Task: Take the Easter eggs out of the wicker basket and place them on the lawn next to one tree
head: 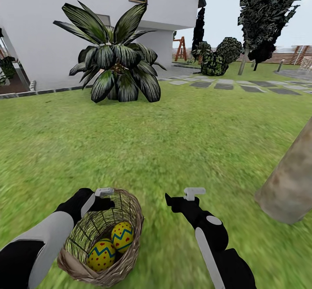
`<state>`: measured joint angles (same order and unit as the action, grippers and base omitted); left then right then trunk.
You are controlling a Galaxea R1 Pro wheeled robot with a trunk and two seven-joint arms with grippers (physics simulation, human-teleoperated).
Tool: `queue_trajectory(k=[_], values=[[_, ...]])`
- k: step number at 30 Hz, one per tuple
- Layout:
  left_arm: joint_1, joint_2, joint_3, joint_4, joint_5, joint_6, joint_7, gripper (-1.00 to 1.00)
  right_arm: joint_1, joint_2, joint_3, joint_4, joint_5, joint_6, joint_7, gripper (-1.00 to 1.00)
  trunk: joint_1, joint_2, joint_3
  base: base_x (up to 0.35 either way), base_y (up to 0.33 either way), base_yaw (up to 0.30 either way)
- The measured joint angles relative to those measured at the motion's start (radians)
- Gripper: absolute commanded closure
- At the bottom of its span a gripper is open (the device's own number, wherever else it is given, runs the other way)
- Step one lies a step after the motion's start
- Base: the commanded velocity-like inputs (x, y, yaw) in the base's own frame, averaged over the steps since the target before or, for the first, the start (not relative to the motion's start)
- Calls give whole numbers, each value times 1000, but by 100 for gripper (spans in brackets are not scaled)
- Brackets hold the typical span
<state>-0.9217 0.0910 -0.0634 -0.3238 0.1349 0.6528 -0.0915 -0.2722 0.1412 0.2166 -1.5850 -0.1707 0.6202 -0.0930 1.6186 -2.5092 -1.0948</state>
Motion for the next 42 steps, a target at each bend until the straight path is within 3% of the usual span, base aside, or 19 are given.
queue_trajectory(k=[17,42], values=[[0,0,0,0,0,0,0,-100,0,0,0,0,0,-1,0,-100,0,0,0,0,0,0],[0,-1,1,0,0,2,-1,-100,0,0,0,0,0,-1,1,-100,11,-6,-97,0,0,0]])
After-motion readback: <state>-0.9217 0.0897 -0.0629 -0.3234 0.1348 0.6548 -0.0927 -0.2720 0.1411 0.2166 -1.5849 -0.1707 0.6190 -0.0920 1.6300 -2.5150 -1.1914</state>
